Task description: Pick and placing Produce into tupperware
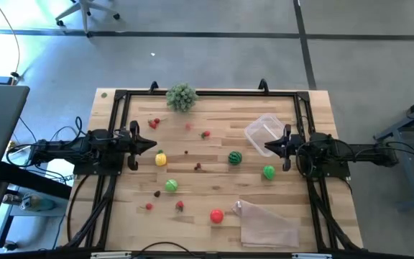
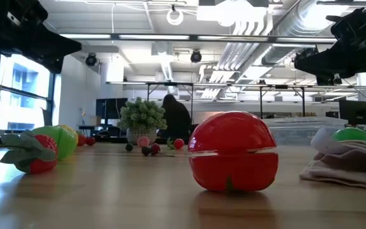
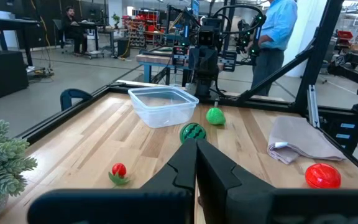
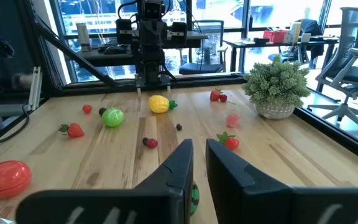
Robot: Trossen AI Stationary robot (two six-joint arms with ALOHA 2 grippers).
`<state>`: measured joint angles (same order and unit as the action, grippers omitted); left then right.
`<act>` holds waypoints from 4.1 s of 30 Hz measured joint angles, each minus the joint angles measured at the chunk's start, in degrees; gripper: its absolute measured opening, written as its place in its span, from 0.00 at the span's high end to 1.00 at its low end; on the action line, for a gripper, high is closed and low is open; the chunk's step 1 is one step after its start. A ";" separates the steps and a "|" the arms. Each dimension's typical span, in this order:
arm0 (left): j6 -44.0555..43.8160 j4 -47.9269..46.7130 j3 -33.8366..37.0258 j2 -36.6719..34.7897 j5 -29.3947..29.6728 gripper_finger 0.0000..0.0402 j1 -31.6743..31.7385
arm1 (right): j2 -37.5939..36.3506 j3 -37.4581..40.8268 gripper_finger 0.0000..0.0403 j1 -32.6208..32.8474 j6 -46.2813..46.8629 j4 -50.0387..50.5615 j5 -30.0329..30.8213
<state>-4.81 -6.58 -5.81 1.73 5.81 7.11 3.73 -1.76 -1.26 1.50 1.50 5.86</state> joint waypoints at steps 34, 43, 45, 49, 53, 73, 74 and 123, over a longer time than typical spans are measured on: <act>0.00 -0.01 0.01 0.00 -0.01 1.00 0.00 | 0.00 0.00 0.91 0.01 -0.01 0.01 -0.02; -0.01 0.00 0.00 0.01 0.00 1.00 0.00 | 0.00 0.00 0.91 0.02 -3.28 0.00 0.54; 0.00 -0.01 0.00 -0.01 -0.01 1.00 0.00 | 0.00 0.02 0.91 0.00 -2.86 -0.02 0.52; -0.01 0.00 0.00 0.01 0.00 1.00 0.00 | 0.00 0.02 0.91 0.00 -3.02 -0.02 0.51; -0.01 -0.01 0.01 -0.01 -0.01 1.00 0.00 | 0.00 0.01 0.91 0.01 -2.28 -0.02 0.43; -1.62 0.54 0.00 -0.01 -0.01 1.00 0.00 | -0.02 0.02 0.91 0.00 6.08 -17.74 15.07; -1.61 0.61 0.01 0.01 0.07 1.00 0.00 | -0.01 0.01 0.91 0.00 6.12 -18.47 17.10; -3.18 -2.52 -28.08 43.06 4.03 1.00 4.36 | 71.82 -45.88 0.91 -33.36 27.12 43.09 1.68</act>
<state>-7.99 -9.10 -33.89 44.79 9.84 11.47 75.55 -47.64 -34.62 28.62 44.59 7.54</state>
